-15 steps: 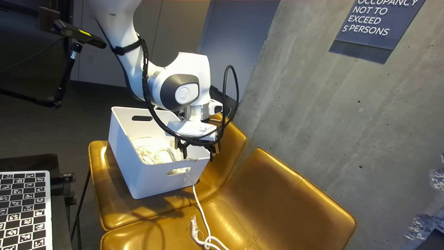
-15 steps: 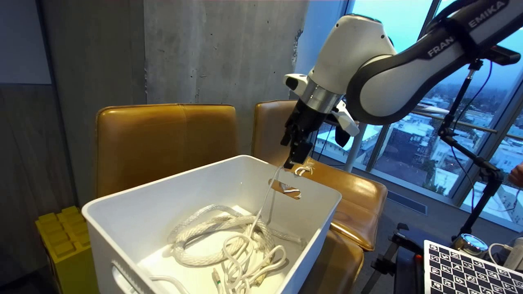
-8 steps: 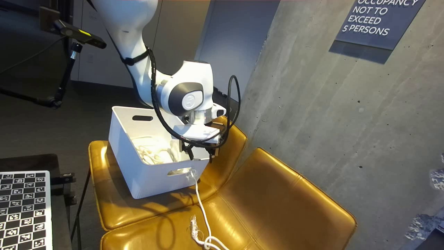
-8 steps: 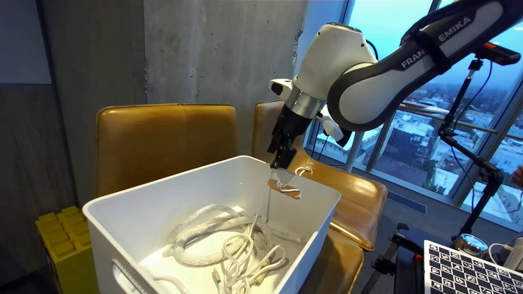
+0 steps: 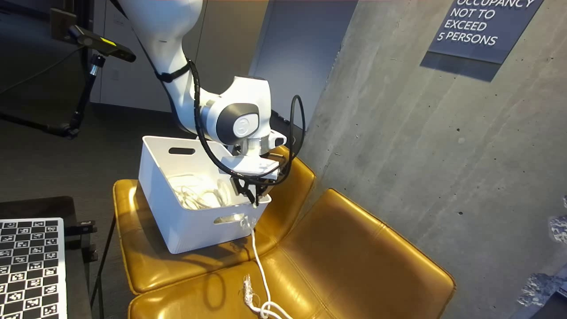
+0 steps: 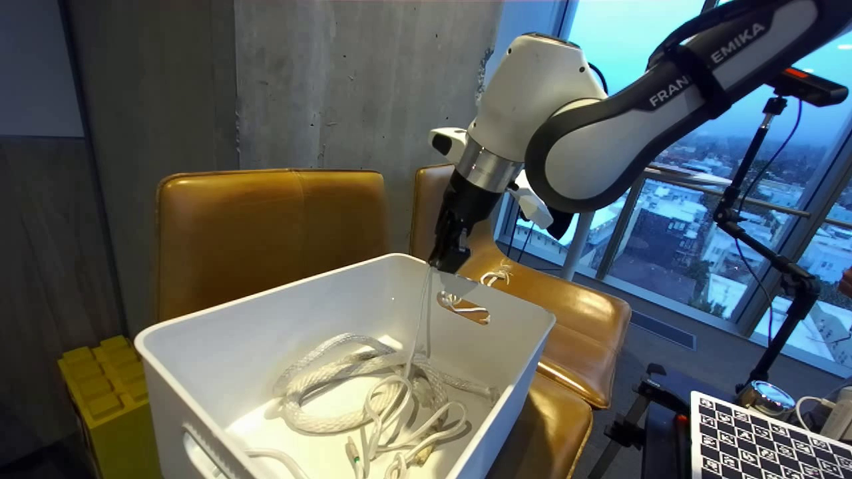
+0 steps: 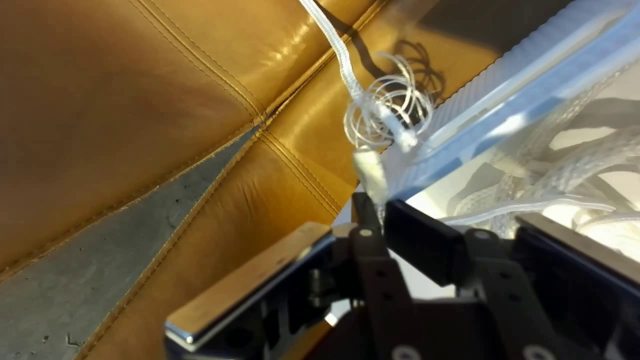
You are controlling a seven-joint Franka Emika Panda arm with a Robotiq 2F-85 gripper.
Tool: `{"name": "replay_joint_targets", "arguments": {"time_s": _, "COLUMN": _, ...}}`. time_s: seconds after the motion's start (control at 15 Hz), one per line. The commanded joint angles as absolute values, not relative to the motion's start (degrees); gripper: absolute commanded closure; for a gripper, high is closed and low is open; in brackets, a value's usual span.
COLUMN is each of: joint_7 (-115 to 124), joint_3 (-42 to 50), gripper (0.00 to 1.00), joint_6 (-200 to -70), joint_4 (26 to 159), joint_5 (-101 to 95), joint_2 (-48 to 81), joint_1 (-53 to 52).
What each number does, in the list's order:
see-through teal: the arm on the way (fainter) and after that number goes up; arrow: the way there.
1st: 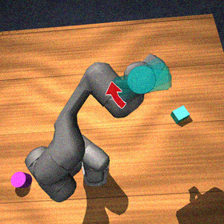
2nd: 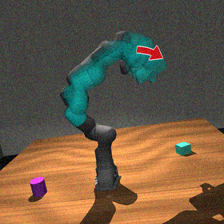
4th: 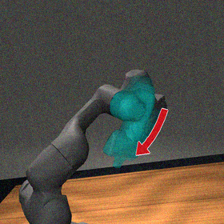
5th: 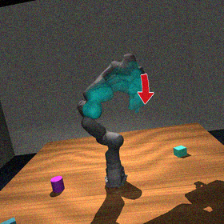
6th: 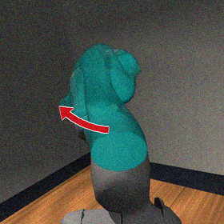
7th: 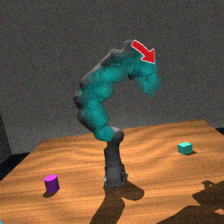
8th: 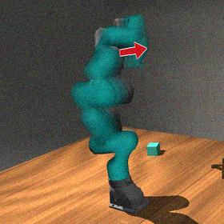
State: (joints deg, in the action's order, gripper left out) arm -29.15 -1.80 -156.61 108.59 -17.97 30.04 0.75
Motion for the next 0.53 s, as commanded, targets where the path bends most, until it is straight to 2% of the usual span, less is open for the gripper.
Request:
{"name": "replay_joint_targets", "arguments": {"time_s": 0.0, "joint_7": -29.23, "joint_3": -2.21, "gripper": 1.0, "joint_6": -153.91, "joint_4": 106.9, "joint_5": -18.84, "joint_2": 29.62, "joint_1": 0.61}}
{"name": "replay_joint_targets", "arguments": {"time_s": 0.47, "joint_7": -28.1, "joint_3": -4.21, "gripper": 0.99, "joint_6": -150.38, "joint_4": 106.96, "joint_5": -18.42, "joint_2": 23.45, "joint_1": -2.02}}
